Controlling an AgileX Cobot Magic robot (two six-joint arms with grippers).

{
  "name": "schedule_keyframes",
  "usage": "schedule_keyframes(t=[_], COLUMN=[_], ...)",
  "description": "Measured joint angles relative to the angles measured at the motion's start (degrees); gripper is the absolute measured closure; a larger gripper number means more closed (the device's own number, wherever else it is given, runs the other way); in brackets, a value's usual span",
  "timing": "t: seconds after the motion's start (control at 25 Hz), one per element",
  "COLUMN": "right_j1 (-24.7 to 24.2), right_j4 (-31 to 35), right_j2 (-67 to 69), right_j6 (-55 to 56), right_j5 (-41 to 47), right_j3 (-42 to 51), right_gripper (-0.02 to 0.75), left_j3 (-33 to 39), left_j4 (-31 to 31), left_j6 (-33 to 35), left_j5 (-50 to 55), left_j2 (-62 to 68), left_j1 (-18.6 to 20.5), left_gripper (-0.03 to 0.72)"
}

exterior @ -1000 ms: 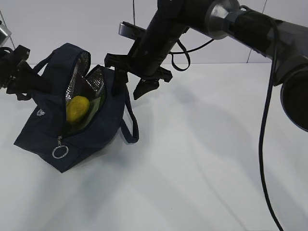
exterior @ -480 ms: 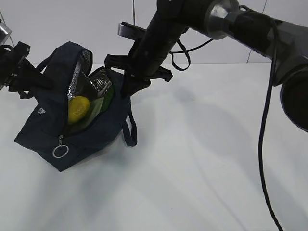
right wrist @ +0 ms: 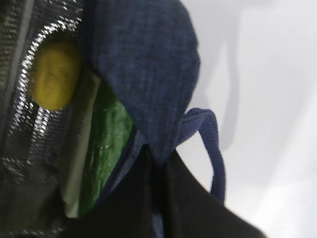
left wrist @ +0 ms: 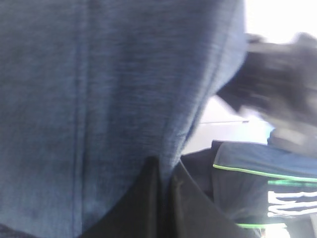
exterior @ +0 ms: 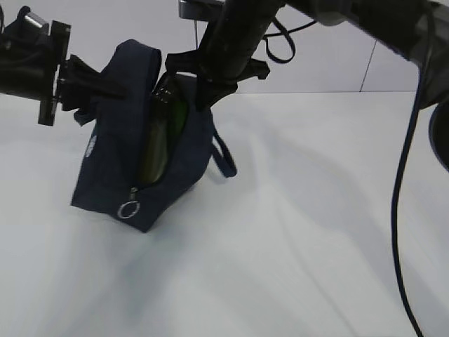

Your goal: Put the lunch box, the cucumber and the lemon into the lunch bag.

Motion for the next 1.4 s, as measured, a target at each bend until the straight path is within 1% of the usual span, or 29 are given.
schedule_keyframes(t=[0.16,0.28,0.4,0.56,0.64,0.72,0.8,0.88,1.0,1.2,1.4], right_j1=[0.1,0.1,0.1,0.1,0.1,0.1,0.1,0.1,0.1,0.1,0.1], right_j4=[-6.7,-9.7,-10.0,-12.5,-13.1,-13.6,-14.4,-14.7,-15.5,-15.7,-16.6], right_j2=[-4.0,-6.8,-8.2,-8.6,-8.6,-8.8,-9.4,-9.9,-10.7,-10.7,-10.0], right_j6=[-0.1,-0.3,-0.4,-0.5,-0.5,-0.5,-0.5,-0.5,-0.7,-0.8,-1.0], right_j5=[0.5,0.9,0.9,0.9,0.9,0.9,0.9,1.0,0.9,-0.1,-0.2], right_j3=[0.0,0.0,0.0,3.2,4.7,5.2,5.5,5.5,6.9,10.7,10.8], right_gripper=[0.734,0.734,0.734,0.734,0.734,0.734,0.735,0.735,0.735,0.735,0.735], left_j3=[0.0,0.0,0.0,0.0,0.0,0.0,0.0,0.0,0.0,0.0,0.0], left_j4=[-6.8,-9.7,-10.5,-11.6,-12.6,-15.4,-19.2,-21.2,-21.0,-17.6,-16.3], left_j6=[-0.1,-0.1,-0.4,-2.0,-3.9,-6.2,-7.7,-8.4,-8.5,-8.3,-8.3], left_j5=[-0.3,-0.7,-2.3,-4.4,-4.5,-2.9,-1.7,-1.6,-1.6,-1.5,-1.2], left_j2=[0.2,0.2,0.4,3.2,5.7,7.9,10.1,11.0,11.2,11.4,11.4], left_j1=[-4.9,-7.0,-7.9,-8.1,-8.1,-8.2,-9.3,-10.4,-11.5,-11.5,-11.5], left_gripper=[0.694,0.694,0.694,0.694,0.694,0.694,0.694,0.694,0.694,0.694,0.694])
